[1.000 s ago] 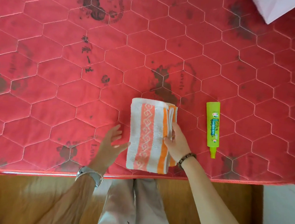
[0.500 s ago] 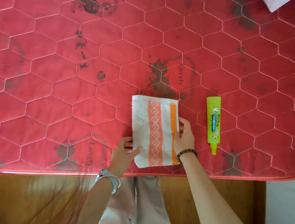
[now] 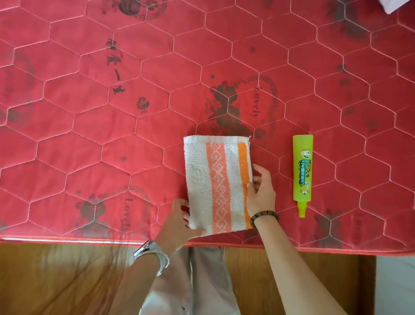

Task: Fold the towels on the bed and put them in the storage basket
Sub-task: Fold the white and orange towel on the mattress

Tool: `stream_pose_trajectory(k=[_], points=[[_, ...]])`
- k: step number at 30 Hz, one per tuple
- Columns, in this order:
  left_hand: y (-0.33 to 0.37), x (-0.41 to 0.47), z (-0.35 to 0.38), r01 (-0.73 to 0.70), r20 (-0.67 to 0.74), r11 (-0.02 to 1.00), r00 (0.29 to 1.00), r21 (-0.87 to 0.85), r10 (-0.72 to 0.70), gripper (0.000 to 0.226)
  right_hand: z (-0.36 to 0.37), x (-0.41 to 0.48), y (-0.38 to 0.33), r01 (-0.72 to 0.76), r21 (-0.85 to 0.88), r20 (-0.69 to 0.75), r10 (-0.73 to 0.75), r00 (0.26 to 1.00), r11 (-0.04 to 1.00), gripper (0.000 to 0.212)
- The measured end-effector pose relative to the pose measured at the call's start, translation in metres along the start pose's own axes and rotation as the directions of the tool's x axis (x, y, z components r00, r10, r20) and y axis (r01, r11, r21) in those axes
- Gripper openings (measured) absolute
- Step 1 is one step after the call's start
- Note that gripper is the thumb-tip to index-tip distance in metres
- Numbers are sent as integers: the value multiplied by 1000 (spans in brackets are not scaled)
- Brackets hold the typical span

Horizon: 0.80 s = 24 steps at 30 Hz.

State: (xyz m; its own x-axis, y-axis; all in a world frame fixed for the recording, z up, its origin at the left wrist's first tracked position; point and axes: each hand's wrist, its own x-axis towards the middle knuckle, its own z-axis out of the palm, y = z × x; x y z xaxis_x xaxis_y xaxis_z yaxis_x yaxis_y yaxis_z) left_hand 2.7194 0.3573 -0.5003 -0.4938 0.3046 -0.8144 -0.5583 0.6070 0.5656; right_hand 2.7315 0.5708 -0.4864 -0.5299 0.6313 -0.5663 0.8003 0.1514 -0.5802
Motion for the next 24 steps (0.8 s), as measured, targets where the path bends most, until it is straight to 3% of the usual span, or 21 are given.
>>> stream_pose_trajectory(k=[7, 10, 14, 16, 20, 24], points=[[-22, -13, 21, -217, -167, 968, 957, 125, 236, 103, -5, -10, 0, -41, 6, 67, 40, 997, 999, 50], [-16, -15, 28, -235, -259, 965, 931, 120, 258, 88, -6, -16, 6, -59, -23, 141, 62, 988, 998, 52], [-1, -17, 24, -291, -392, 948, 863, 133, 320, 59, -5, -20, 11, -55, -4, 113, 55, 992, 998, 50], [0, -11, 16, -288, -441, 946, 837, 149, 324, 59, -2, -20, 10, -60, 21, 108, 58, 992, 998, 50], [-12, 1, 5, -263, -386, 932, 856, 248, 344, 66, 4, -20, 9, -63, 42, 126, 57, 990, 997, 50], [-18, -1, 8, -239, -380, 912, 851, 332, 362, 48, 5, -21, 9, -49, 16, 104, 47, 993, 999, 49]])
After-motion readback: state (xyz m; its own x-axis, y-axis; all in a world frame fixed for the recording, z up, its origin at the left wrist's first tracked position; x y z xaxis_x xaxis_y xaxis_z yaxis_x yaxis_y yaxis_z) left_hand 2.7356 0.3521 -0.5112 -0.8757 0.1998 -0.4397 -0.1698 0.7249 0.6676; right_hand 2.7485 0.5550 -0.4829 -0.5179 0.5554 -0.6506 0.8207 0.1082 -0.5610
